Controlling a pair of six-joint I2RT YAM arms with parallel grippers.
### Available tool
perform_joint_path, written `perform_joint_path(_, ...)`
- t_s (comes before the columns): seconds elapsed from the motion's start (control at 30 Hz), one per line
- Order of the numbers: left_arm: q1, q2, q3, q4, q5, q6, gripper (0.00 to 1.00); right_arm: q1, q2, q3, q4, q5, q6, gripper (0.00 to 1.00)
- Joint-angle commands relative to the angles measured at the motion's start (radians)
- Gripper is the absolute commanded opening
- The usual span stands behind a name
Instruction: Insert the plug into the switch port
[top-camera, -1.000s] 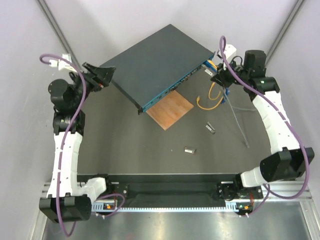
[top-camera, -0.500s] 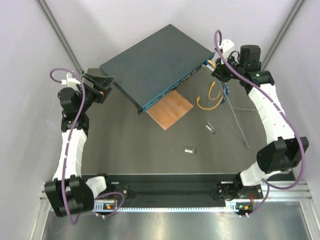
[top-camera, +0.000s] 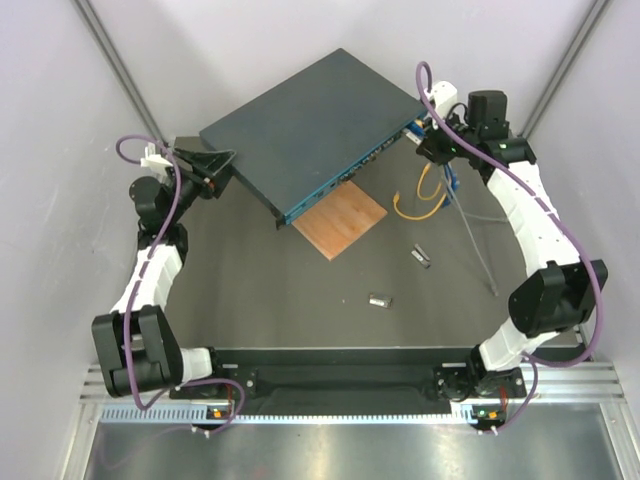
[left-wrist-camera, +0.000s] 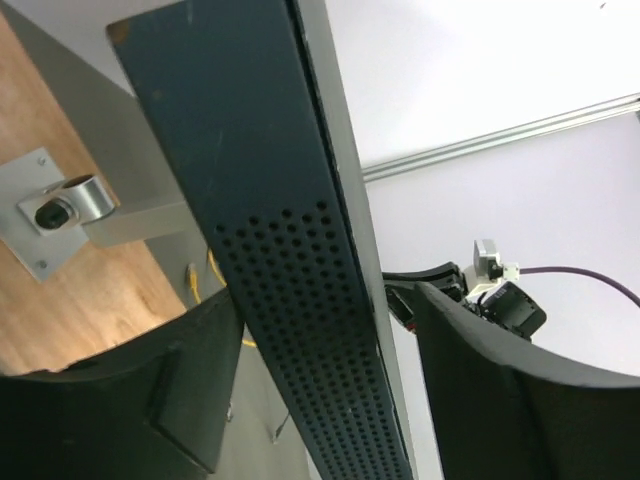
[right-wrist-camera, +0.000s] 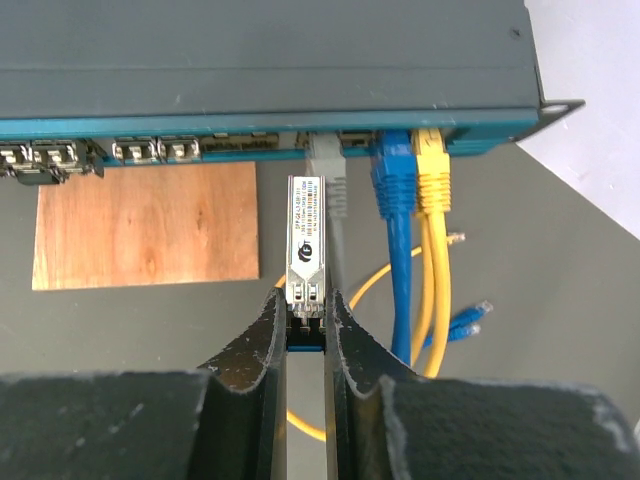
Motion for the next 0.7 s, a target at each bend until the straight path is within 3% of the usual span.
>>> perform_joint_path(0.0, -0.014, 0.037, 0.003, 0.201, 0.013, -0.057, 0.7, 0.021, 0.012, 0.063, 0.047, -0.001, 0.011, 0.0)
perform_joint_path(0.2, -0.02, 0.072, 0.028, 0.197, 0.006, -0.063, 0.41, 0.032, 0.016, 0.063, 0.081, 0.015, 0.017, 0.0)
perform_joint_path(0.67, -0.023, 0.068, 0.032, 0.178, 0.012, -0.03, 0.0, 0.064, 0.032, 0.05, 0.079, 0.036, 0.025, 0.0)
